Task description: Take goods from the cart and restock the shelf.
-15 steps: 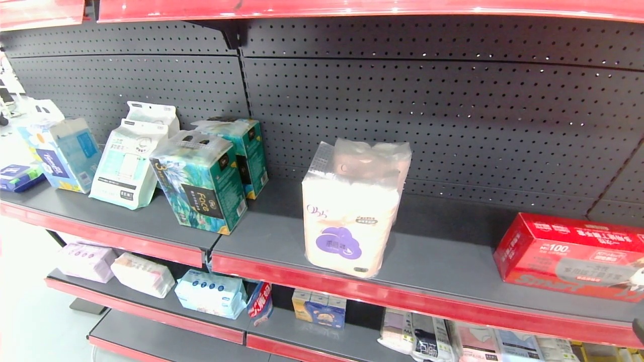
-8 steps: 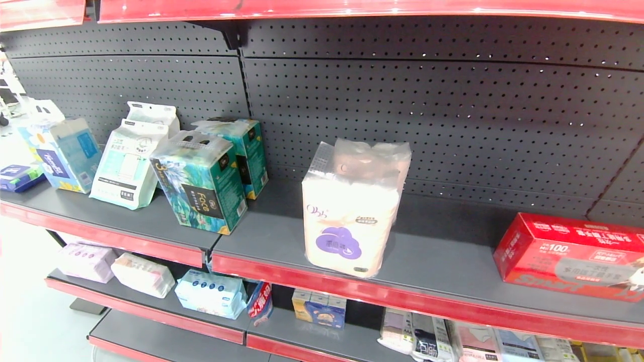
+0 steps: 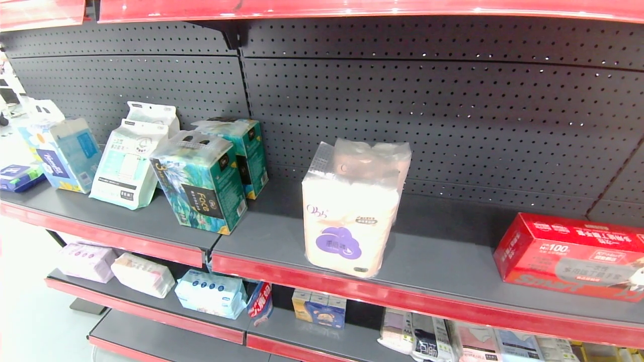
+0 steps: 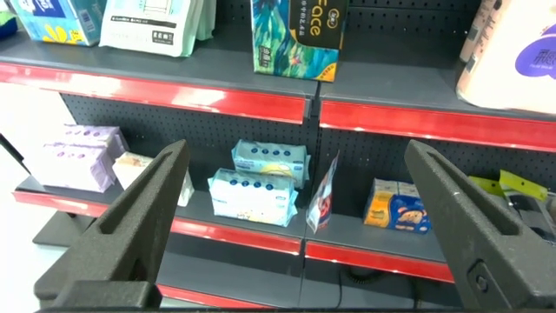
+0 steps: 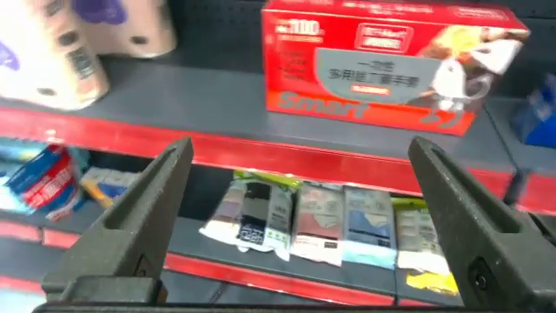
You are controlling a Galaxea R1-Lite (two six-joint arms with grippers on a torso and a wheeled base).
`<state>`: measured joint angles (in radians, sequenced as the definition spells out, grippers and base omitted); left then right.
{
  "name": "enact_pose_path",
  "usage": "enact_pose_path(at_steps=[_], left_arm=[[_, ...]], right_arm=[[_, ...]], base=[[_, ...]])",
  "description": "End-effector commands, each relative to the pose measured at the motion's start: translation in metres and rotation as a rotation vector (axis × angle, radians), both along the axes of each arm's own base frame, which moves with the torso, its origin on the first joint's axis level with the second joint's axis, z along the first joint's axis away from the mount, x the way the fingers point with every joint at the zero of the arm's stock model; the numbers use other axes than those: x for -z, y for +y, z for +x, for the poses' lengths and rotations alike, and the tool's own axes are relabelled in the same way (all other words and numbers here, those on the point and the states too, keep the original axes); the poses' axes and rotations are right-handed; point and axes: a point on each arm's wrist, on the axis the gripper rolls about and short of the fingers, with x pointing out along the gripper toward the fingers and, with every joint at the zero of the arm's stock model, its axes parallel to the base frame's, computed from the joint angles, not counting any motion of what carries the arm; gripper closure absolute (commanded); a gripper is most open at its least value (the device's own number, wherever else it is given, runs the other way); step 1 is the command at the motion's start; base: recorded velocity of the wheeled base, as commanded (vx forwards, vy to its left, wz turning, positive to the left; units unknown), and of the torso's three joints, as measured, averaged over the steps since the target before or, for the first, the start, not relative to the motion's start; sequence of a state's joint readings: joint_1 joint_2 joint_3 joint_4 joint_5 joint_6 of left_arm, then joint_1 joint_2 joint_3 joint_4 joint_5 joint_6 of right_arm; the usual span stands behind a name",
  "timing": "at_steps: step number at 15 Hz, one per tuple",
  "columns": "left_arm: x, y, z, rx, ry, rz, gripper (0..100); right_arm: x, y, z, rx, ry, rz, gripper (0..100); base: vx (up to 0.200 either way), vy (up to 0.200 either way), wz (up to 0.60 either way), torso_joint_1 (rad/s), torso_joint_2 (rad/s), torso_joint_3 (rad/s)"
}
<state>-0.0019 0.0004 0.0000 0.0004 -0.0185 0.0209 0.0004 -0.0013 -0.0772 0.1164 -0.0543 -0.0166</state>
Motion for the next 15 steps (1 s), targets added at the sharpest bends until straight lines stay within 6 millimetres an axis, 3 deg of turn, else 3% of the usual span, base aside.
enact_pose_path(at_steps=[1, 5, 6, 11, 12, 13, 15], left_arm=[[0.0, 0.0, 0.0, 0.001, -0.001, 0.022, 0], [0.0, 0.0, 0.0, 0.009, -0.003, 0.017, 0], [0.0, 0.0, 0.0, 0.01, -0.003, 0.019, 0], [-0.002, 0.0, 0.0, 0.013, -0.012, 0.028, 0], [-0.027, -0.001, -0.005, 0.037, -0.069, 0.018, 0], [-0.066, 0.0, -0.002, 0.08, -0.055, -0.038, 0], [-0.096, 0.0, 0.001, 0.131, -0.073, -0.06, 0]], right_arm=[[0.0, 0.0, 0.001, -0.009, 0.005, -0.002, 0], [-0.008, 0.0, -0.002, -0.003, -0.04, 0.018, 0], [0.001, 0.0, 0.001, -0.004, -0.008, 0.024, 0], [0.008, 0.001, 0.009, -0.023, -0.014, 0.045, 0], [0.008, 0.001, 0.007, -0.052, -0.036, 0.002, 0], [0.009, 0.001, 0.007, -0.069, -0.041, -0.005, 0], [0.009, 0.001, 0.007, -0.066, -0.041, 0.016, 0]], base=[[0.0, 0.0, 0.0, 0.0, 0.0, 0.0], [0.0, 0.0, 0.0, 0.0, 0.0, 0.0], [0.0, 0.0, 0.0, 0.0, 0.0, 0.0], [0.0, 0.0, 0.0, 0.0, 0.0, 0.0], [0.0, 0.0, 0.0, 0.0, 0.0, 0.0], [0.0, 0.0, 0.0, 0.0, 0.0, 0.0], [0.0, 0.0, 0.0, 0.0, 0.0, 0.0]])
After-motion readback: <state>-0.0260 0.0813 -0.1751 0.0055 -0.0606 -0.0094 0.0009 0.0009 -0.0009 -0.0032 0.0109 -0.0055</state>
